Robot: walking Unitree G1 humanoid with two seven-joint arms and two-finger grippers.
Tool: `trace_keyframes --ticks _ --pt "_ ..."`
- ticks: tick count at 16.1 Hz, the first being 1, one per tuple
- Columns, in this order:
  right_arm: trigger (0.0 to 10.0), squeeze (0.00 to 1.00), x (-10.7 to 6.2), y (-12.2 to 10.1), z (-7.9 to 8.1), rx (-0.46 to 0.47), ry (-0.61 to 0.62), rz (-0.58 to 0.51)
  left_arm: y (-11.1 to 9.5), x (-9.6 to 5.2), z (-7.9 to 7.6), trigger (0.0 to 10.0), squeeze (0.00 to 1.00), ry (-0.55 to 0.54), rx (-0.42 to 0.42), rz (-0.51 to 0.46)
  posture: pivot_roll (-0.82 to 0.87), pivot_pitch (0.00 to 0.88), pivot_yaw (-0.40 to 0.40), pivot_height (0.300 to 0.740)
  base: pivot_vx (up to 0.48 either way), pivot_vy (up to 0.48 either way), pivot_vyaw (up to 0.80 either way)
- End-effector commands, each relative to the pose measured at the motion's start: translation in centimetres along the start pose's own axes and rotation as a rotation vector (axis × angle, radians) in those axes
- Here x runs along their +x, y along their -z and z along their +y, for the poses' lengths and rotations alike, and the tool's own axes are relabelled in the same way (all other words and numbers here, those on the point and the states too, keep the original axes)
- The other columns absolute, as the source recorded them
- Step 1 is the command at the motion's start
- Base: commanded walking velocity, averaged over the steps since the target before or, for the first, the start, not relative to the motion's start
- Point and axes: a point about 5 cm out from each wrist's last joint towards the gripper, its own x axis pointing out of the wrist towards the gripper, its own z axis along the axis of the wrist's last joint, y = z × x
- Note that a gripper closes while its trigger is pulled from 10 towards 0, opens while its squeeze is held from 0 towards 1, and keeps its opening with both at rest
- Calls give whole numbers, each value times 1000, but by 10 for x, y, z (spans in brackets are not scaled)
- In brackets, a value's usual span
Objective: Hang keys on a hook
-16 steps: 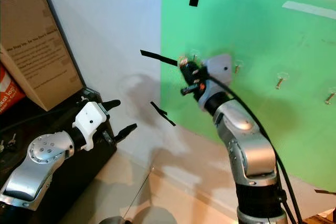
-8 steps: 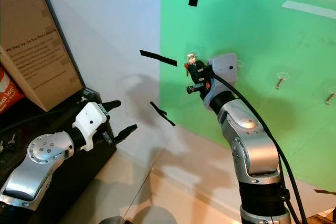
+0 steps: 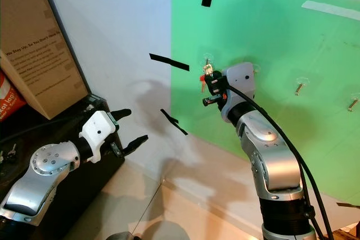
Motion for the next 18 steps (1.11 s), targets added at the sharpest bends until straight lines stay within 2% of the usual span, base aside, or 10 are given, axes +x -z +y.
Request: trace_keyframes --ticks 1,7,14,16,18 --pt "10000 0 0 -1 -2 0 12 3 -6 0 2 10000 0 11 28 -17 60 0 17 740 0 0 0" --pt "10000 0 4 -15 5 9 -34 -45 -8 0 2 10000 0 9 27 -20 62 0 11 740 0 0 0" --pt "10000 0 12 -16 10 26 -44 -53 -8 0 2 10000 0 13 28 -17 62 0 11 740 0 0 0" --pt "10000 0 17 -16 7 37 -5 -49 -8 0 2 10000 0 15 31 -16 62 0 11 740 0 0 0" --pt "10000 0 21 -11 -4 37 73 -16 -7 0 1 10000 0 18 30 -13 62 0 11 740 0 0 0"
